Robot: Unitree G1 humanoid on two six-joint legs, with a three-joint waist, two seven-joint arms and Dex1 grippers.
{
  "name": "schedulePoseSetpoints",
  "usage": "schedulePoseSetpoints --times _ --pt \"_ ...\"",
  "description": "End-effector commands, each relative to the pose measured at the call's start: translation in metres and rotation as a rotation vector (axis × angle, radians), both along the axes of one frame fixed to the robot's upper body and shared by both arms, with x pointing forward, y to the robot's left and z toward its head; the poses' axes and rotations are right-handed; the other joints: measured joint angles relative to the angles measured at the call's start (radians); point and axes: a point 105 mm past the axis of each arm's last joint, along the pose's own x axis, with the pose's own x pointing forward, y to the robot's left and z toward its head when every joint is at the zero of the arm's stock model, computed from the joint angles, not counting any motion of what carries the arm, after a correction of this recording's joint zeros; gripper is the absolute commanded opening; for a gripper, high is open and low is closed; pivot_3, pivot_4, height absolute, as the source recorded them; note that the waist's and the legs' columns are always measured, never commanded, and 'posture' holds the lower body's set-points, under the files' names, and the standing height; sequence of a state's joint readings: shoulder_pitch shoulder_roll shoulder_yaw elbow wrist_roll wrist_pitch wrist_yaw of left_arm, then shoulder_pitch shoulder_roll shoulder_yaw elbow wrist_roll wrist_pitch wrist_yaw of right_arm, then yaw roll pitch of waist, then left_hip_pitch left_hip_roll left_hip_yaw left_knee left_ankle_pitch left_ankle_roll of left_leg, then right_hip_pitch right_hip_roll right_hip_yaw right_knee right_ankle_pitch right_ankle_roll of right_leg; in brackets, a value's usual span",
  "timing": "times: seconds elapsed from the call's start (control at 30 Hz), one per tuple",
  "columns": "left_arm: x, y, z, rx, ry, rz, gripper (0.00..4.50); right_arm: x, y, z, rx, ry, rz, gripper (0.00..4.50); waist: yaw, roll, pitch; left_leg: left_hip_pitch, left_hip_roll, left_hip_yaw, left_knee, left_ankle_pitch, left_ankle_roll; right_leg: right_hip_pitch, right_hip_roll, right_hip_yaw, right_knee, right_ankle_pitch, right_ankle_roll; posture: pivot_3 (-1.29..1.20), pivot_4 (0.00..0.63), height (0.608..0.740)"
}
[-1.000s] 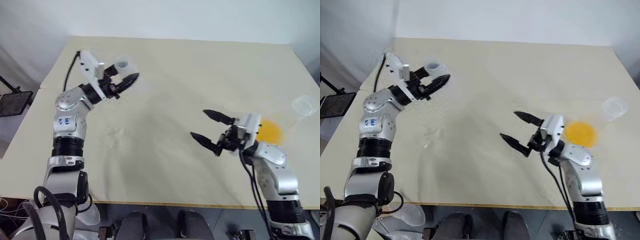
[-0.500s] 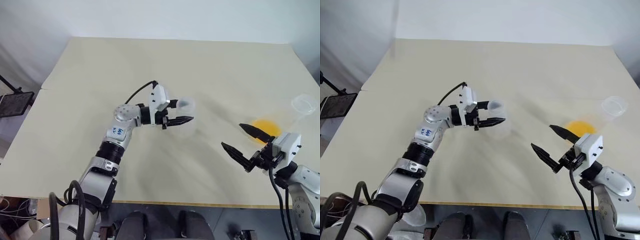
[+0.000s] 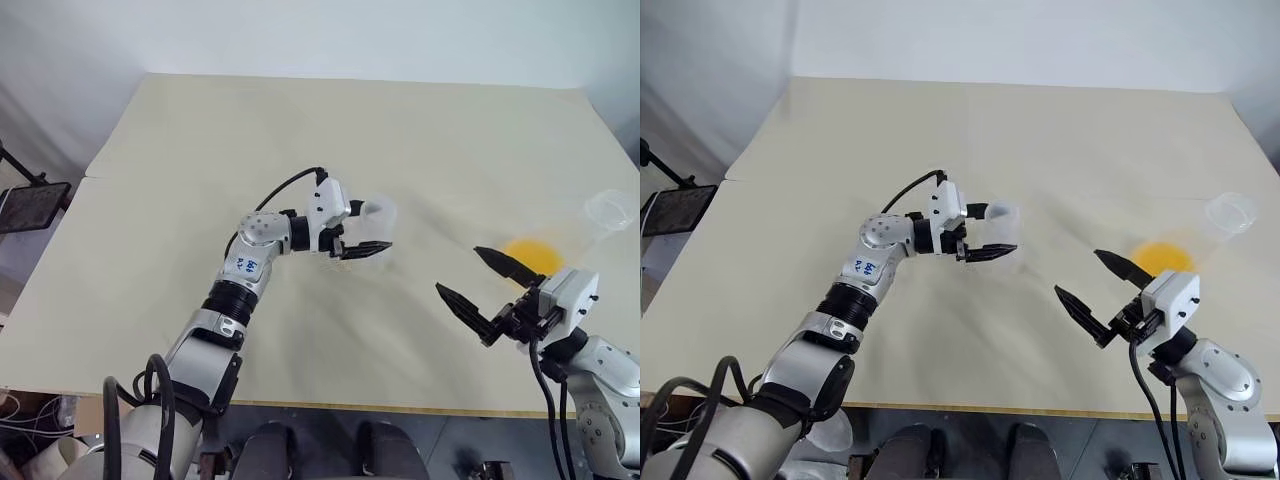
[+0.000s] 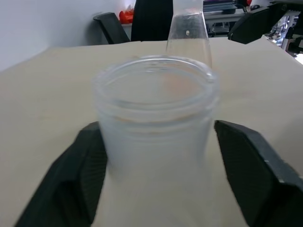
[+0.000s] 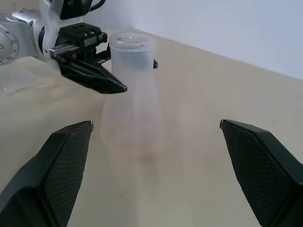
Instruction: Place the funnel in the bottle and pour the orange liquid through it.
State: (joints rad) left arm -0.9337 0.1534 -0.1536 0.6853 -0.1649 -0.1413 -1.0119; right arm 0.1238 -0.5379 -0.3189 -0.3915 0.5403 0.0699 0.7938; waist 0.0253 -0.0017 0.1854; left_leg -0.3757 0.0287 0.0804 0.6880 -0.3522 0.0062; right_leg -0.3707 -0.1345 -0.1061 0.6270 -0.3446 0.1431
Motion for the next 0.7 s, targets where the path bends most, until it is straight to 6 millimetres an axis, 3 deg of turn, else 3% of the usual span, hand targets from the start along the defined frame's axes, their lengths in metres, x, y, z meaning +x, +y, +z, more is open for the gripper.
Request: schedulePoseSetpoints --times 0.03,0.27,0.4,0.53,0.7 --pt "-0.011 0.012 0.018 -0.044 -0.026 -0.069 4.45 0.0 0.006 0.011 0.013 -0.045 0.03 4.5 0.0 0.0 0.0 0.0 0.0 0.0 0.0 0.0 0.0 0.0 0.0 0.0 0.0 0.0 0.0 0.0 0.15 0.74" --pt "-0.009 0.037 0.016 0.006 0.048 -0.066 4.45 0.004 0.006 0.012 0.013 -0.053 0.038 4.5 -0.002 0.0 0.0 0.0 0.0 0.0 0.0 0.0 0.0 0.0 0.0 0.0 0.001 0.0 0.0 0.0 0.15 0.74" --pt "-0.008 0.054 0.034 -0.076 -0.059 -0.003 4.45 0.007 0.01 0.012 0.016 -0.058 0.059 4.5 -0.001 0.0 0.0 0.0 0.0 0.0 0.001 0.0 0.0 0.0 0.0 0.0 0.001 0.0 0.0 0.0 0.15 0.74" --pt "-0.011 0.088 0.053 -0.16 -0.16 0.077 4.45 0.011 0.017 0.014 0.016 -0.071 0.109 4.5 -0.007 0.0 0.0 -0.001 0.001 -0.001 0.001 0.0 0.0 0.0 0.0 0.0 0.001 0.0 0.0 0.0 0.15 0.74" --pt "-0.02 0.138 0.06 -0.19 -0.173 0.215 4.45 0.018 0.024 0.02 0.011 -0.089 0.175 4.5 -0.026 0.0 0.0 0.0 0.002 -0.005 0.001 0.0 0.0 -0.001 0.0 0.0 0.002 0.0 0.0 0.0 0.15 0.74"
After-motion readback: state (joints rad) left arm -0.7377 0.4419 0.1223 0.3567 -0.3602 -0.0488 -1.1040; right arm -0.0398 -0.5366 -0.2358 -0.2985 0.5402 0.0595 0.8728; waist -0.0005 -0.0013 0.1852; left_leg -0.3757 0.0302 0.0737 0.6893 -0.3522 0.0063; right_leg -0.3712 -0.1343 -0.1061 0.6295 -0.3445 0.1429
